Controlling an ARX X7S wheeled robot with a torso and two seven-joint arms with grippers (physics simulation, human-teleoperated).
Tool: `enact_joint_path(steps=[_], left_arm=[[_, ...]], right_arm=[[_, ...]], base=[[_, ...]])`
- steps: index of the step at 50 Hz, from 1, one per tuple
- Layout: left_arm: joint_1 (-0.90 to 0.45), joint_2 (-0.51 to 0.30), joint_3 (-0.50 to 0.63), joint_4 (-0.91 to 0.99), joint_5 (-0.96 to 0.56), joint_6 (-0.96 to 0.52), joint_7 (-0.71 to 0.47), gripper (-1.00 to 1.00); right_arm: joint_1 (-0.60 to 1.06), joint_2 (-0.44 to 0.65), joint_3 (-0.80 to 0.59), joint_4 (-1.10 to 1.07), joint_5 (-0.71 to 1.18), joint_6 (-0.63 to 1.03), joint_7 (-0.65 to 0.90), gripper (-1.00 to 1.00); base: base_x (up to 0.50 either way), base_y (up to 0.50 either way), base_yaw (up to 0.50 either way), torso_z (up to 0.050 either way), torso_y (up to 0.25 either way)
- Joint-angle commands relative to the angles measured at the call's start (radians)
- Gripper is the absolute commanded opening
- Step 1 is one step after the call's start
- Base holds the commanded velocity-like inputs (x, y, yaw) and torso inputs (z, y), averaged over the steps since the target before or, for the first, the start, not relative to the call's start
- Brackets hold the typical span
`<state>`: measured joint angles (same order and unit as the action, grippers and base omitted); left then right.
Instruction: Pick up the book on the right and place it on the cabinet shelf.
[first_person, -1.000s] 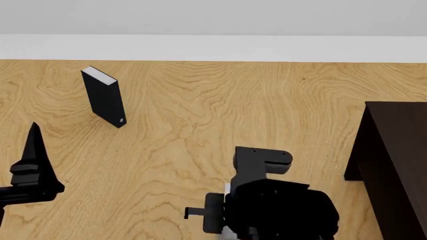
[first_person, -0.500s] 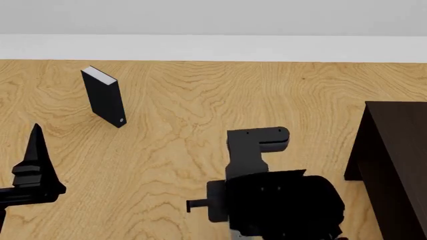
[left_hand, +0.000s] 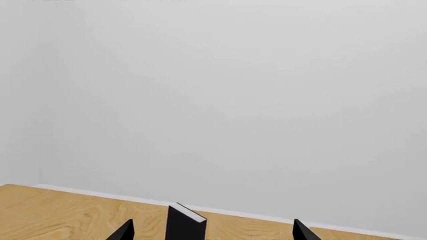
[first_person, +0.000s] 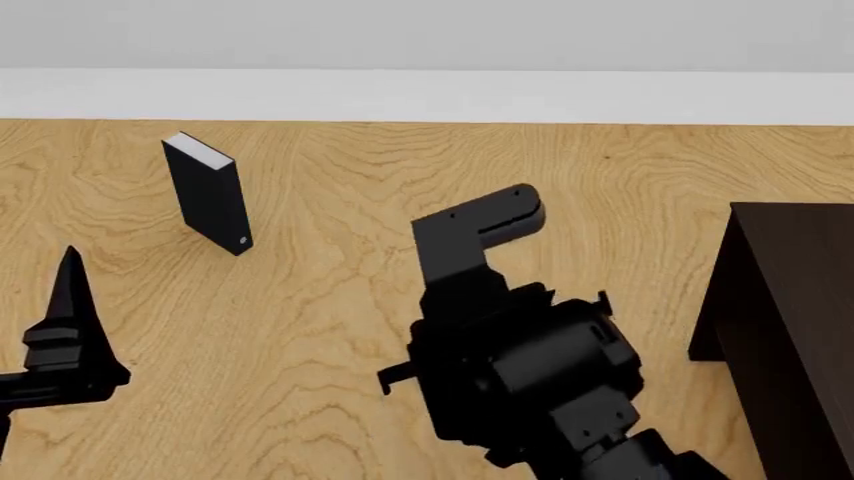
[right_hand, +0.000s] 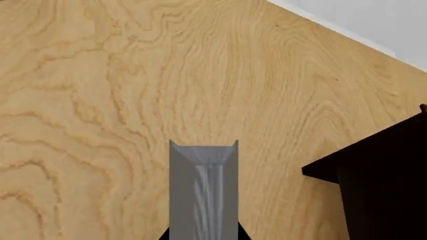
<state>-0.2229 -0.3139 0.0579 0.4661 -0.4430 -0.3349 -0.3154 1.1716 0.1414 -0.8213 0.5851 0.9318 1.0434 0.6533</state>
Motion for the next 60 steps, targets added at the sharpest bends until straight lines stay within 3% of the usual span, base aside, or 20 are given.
enact_joint_path(steps=[1, 8, 15, 21, 32, 60], left_arm=[[0.003, -0.02, -0.015, 0.029, -0.011, -0.018, -0.015, 1.0], [-0.013, -0.014, -0.025, -0.002, -0.011, -0.012, -0.024, 1.0], [-0.031, -0.004, -0.009, -0.074, 0.005, 0.026, -0.001, 1.0], [-0.034, 0.0, 0.0, -0.082, 0.008, 0.029, -0.002, 1.0], [-0.038, 0.009, 0.035, -0.142, 0.042, 0.063, 0.013, 1.0], [-0.051, 0.011, 0.064, -0.189, 0.057, 0.074, 0.011, 1.0]], right_arm=[[0.041, -0.048, -0.097, 0.045, -0.148, -0.018, 0.005, -1.0], [0.051, -0.139, -0.196, 0.261, -0.234, -0.124, -0.015, -1.0], [0.105, -0.141, -0.541, 0.344, 0.048, -0.229, 0.124, -1.0], [0.099, -0.141, -0.702, 0.348, 0.156, -0.278, 0.221, -1.0], [0.041, -0.141, -0.71, 0.363, 0.073, -0.254, 0.325, -1.0], [-0.027, -0.141, -0.69, 0.434, -0.154, -0.203, 0.391, -1.0]], base=[[0.0, 0.0, 0.0, 0.0, 0.0], [0.0, 0.0, 0.0, 0.0, 0.001], [0.0, 0.0, 0.0, 0.0, 0.001], [0.0, 0.0, 0.0, 0.0, 0.002], [0.0, 0.0, 0.0, 0.0, 0.001], [0.0, 0.0, 0.0, 0.0, 0.001]])
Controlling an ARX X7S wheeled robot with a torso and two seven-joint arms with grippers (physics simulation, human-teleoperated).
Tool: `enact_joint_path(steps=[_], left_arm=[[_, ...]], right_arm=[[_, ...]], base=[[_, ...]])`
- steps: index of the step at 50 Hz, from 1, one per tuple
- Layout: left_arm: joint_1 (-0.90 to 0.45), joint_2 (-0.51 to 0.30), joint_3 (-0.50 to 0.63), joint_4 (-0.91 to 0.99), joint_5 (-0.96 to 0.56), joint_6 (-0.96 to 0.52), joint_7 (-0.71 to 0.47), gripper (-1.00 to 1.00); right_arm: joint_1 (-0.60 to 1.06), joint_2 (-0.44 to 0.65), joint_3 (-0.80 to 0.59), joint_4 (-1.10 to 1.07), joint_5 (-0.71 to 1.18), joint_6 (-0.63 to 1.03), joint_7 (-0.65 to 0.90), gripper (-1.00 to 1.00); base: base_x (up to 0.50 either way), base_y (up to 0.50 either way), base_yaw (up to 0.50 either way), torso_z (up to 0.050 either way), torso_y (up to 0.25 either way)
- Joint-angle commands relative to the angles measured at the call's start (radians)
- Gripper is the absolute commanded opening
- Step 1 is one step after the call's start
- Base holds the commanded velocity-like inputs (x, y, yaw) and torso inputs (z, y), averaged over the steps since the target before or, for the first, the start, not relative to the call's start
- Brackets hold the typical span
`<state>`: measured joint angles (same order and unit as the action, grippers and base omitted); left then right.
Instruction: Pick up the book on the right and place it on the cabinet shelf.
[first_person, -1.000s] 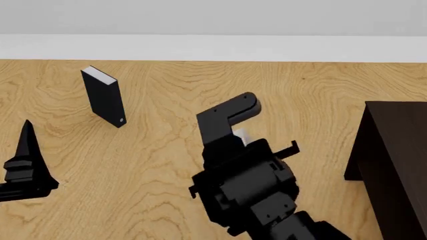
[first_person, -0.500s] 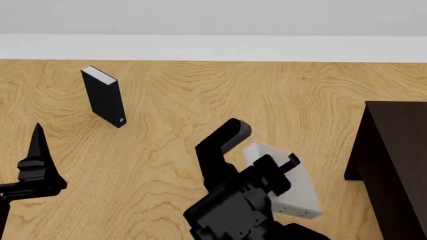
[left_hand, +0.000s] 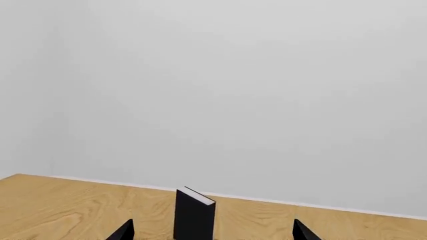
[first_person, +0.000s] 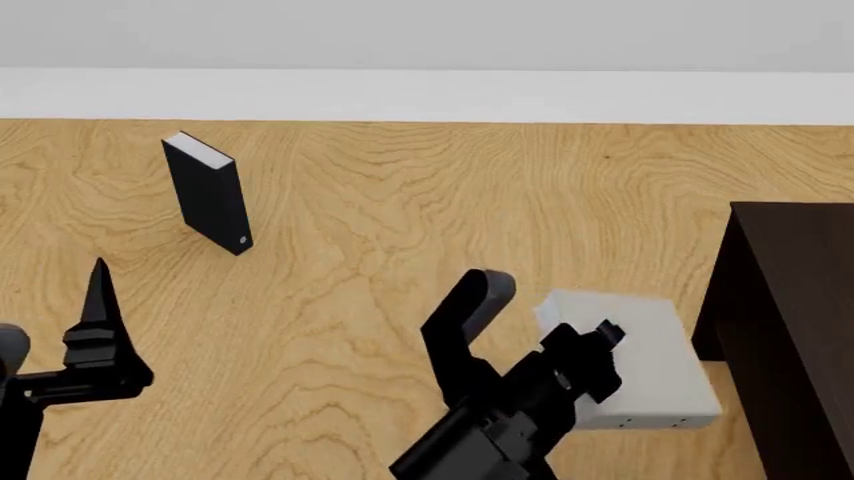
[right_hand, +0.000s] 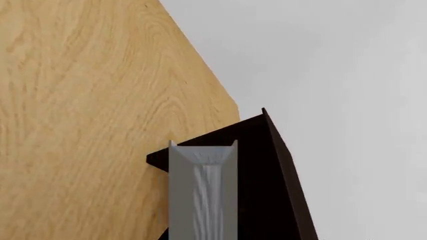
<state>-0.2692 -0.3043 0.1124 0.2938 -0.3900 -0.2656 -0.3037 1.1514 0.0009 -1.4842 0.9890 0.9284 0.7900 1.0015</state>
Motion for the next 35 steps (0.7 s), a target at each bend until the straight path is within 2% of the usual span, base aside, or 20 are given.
enact_joint_path(steps=[1, 35], left_arm=[[-0.005, 0.001, 0.011, -0.015, 0.005, 0.004, -0.002, 1.0], [-0.014, -0.002, 0.039, -0.031, 0.013, 0.005, -0.011, 1.0]], right_arm=[[-0.008, -0.001, -0.027, 0.036, -0.154, 0.05, 0.037, -1.0], [-0.074, -0.001, -0.027, 0.044, -0.332, 0.11, -0.011, -1.0]], base=[[0.0, 0.0, 0.0, 0.0, 0.0], [0.0, 0.0, 0.0, 0.0, 0.001]])
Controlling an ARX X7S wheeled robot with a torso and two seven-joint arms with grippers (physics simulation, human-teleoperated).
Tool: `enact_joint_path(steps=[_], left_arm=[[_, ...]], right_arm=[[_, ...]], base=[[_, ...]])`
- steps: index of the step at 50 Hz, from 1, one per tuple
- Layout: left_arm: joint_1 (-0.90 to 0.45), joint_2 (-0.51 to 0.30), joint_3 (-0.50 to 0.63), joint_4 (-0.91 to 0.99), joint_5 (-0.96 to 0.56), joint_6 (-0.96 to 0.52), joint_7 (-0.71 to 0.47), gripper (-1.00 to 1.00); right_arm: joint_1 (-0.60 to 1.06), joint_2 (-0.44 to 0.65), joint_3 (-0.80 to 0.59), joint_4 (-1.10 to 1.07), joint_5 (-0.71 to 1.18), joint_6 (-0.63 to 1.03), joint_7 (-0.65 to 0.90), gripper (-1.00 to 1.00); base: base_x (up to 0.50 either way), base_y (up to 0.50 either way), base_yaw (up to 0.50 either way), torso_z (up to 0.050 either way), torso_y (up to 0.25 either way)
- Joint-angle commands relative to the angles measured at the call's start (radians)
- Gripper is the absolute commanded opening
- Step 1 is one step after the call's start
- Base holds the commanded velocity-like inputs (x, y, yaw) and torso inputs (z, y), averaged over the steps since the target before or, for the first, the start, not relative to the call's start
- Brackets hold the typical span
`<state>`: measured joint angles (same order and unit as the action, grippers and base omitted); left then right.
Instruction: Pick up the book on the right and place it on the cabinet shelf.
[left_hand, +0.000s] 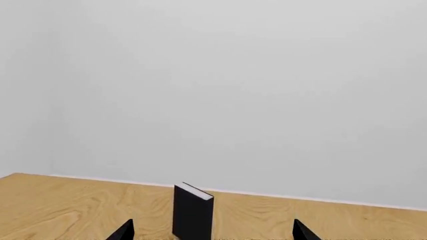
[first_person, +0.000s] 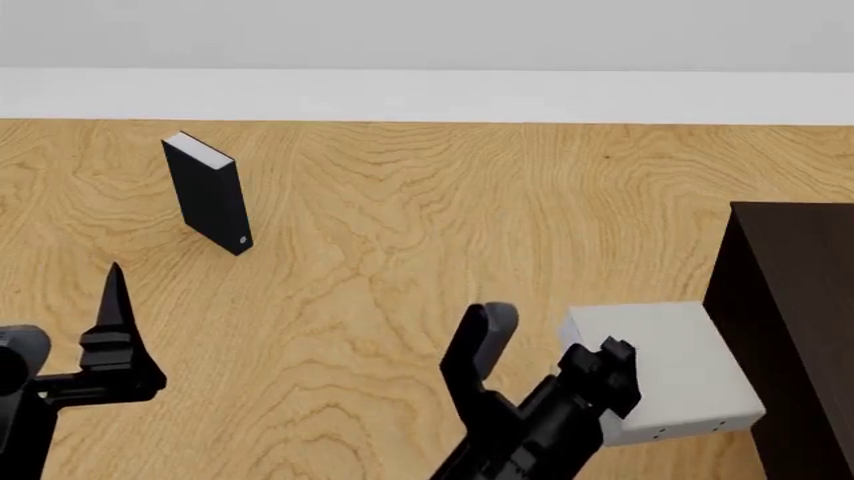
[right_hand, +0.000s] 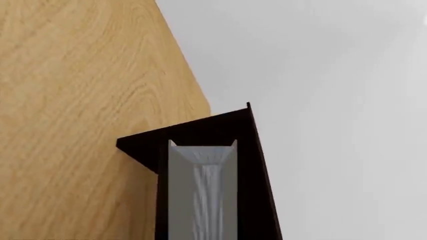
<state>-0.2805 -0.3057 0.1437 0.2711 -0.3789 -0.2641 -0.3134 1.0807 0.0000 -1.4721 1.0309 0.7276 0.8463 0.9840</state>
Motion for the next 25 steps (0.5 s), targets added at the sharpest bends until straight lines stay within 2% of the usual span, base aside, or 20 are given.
enact_joint_path(steps=[1, 25], left_arm=[[-0.002, -0.001, 0.008, -0.008, 0.001, 0.004, 0.0, 1.0], [-0.013, -0.001, 0.024, -0.029, 0.006, 0.011, -0.005, 1.0]], right_arm=[[-0.006, 0.0, -0.041, 0.004, -0.142, 0.052, 0.005, -1.0], [-0.04, 0.0, -0.032, 0.048, -0.156, 0.034, 0.037, -1.0]], base=[[0.0, 0.0, 0.0, 0.0, 0.0], [0.0, 0.0, 0.0, 0.0, 0.002]])
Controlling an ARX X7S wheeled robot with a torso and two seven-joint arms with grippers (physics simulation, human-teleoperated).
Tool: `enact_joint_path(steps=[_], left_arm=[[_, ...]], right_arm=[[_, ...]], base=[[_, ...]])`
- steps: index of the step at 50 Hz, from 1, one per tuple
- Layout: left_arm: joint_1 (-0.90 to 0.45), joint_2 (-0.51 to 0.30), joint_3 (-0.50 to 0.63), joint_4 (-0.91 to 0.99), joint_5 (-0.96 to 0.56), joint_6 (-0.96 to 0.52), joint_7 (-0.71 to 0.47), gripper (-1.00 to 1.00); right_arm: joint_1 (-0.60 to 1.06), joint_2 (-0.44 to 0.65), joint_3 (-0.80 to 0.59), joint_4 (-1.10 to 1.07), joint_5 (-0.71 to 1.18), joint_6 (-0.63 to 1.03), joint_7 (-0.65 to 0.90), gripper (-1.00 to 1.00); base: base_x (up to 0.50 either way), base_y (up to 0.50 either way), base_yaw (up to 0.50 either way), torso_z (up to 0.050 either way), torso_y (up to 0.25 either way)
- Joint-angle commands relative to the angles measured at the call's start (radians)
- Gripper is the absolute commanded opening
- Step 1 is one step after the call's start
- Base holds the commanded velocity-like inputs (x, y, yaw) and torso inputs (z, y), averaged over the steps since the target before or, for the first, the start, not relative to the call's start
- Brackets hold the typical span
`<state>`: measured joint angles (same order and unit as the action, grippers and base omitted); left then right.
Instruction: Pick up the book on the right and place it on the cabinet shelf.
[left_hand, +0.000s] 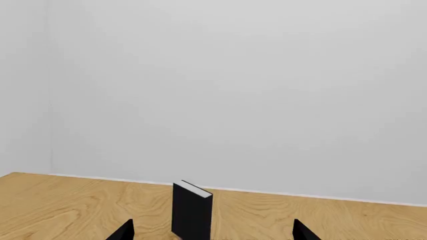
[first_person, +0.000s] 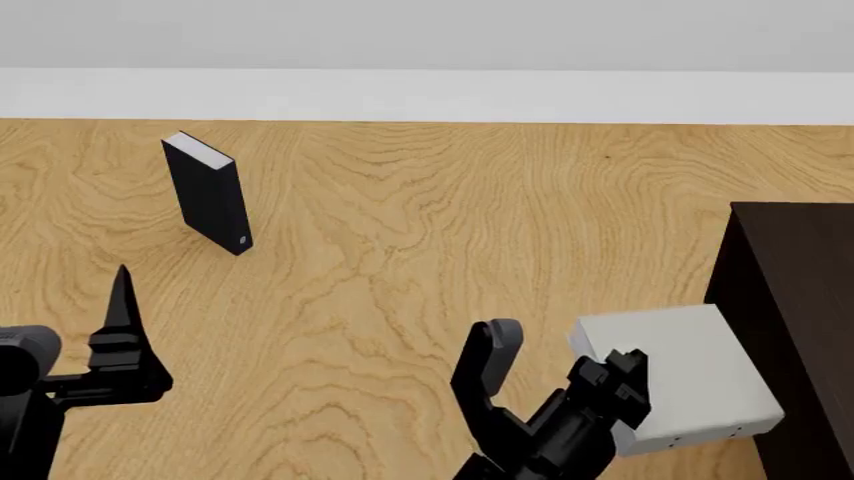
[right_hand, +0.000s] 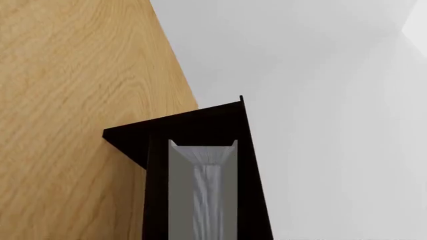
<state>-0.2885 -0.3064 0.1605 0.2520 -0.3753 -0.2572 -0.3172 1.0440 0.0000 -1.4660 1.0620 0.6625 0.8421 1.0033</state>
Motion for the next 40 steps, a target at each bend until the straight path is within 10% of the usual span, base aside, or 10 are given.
enact_joint_path(steps=[1, 40], left_arm=[[-0.006, 0.001, 0.008, -0.014, 0.002, 0.006, -0.001, 1.0], [-0.007, -0.002, 0.029, -0.025, 0.002, 0.015, -0.007, 1.0]], right_arm=[[-0.004, 0.0, -0.038, 0.018, -0.092, 0.038, 0.017, -1.0], [-0.037, 0.0, -0.023, 0.085, -0.096, 0.017, 0.0, -1.0]], base=[[0.0, 0.0, 0.0, 0.0, 0.0], [0.0, 0.0, 0.0, 0.0, 0.001]])
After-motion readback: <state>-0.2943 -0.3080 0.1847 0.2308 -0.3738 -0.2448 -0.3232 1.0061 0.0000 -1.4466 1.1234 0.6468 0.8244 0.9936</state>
